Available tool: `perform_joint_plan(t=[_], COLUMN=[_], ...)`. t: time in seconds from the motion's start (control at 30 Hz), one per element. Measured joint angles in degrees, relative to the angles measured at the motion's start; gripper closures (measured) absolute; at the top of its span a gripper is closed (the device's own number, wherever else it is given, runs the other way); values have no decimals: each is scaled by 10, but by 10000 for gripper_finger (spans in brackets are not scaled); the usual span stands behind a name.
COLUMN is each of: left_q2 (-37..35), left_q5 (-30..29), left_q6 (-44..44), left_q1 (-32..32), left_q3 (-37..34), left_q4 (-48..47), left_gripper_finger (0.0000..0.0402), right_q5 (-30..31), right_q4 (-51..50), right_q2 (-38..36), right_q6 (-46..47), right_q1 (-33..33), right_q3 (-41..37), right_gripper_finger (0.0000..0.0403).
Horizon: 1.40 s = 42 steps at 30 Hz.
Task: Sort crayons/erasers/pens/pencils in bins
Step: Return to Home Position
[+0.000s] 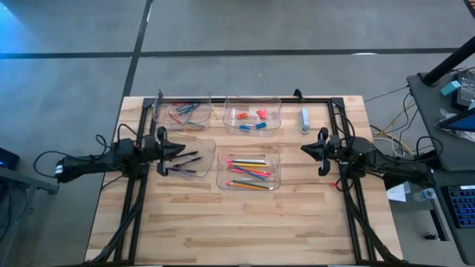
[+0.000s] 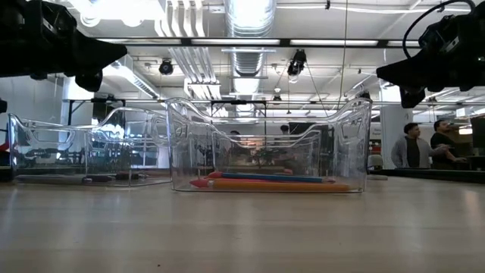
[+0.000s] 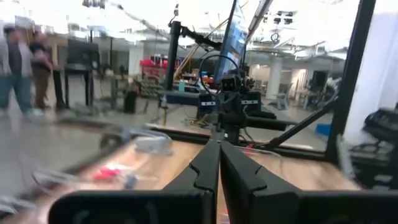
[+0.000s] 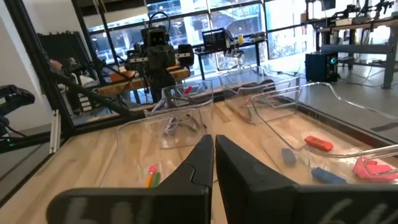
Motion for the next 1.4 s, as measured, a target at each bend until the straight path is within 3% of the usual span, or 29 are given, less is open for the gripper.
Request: perform_joint_plan(t=[0.1,1.4], left_q2=[7,14], left_q5=[0,-1], left_q6=[-41,-38], left_q1=[0,0], left_q3=[0,0], left_q4=[0,0], left_gripper_finger=[402,402], right_q5=[0,0], right_q4=[0,-1], right_q2=[0,0], right_q6=[-1,0], right_q1=[0,0], right_q3=[0,0], right_gripper_finger=[394,394])
